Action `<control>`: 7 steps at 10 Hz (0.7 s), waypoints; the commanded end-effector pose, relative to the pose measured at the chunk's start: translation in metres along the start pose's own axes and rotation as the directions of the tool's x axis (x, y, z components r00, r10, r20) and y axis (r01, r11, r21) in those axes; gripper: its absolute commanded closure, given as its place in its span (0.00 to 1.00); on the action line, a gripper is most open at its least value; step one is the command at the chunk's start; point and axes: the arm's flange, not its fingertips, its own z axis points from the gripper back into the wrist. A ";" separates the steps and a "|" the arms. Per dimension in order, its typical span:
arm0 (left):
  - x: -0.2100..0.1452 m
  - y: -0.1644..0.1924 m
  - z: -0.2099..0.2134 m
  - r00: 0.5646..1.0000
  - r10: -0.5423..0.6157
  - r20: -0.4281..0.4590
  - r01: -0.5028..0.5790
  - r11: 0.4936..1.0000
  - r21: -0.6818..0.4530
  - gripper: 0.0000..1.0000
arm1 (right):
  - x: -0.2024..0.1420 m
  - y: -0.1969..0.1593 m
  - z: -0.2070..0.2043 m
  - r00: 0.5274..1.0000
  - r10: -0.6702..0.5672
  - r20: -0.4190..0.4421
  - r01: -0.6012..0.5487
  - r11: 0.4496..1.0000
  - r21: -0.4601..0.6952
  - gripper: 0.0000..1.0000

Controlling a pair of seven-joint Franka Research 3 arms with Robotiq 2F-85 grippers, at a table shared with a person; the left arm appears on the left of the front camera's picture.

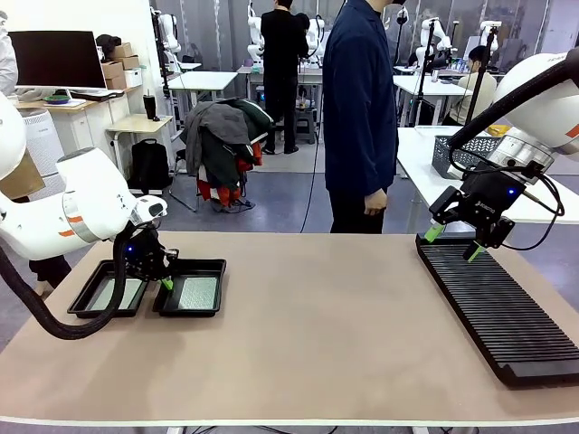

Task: Inspect and transfer BCBs to ESD trays.
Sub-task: Pick up the ESD tray and place it on the left side of the table.

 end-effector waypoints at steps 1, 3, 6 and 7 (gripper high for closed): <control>0.002 0.001 0.000 1.000 0.002 -0.004 -0.002 1.000 -0.002 0.97 | 0.000 0.002 -0.001 1.000 -0.021 0.017 0.021 1.000 0.001 0.00; 0.002 0.001 0.000 1.000 0.002 -0.004 -0.002 1.000 -0.002 0.97 | 0.000 0.002 -0.001 1.000 -0.021 0.017 0.021 1.000 0.001 0.00; 0.002 0.001 0.000 1.000 0.002 -0.004 -0.002 1.000 -0.002 0.97 | 0.000 0.002 -0.001 1.000 -0.021 0.017 0.021 1.000 0.001 0.00; 0.002 0.001 0.000 1.000 0.002 -0.004 -0.002 1.000 -0.002 0.97 | 0.000 0.002 -0.001 1.000 -0.021 0.017 0.021 1.000 0.001 0.00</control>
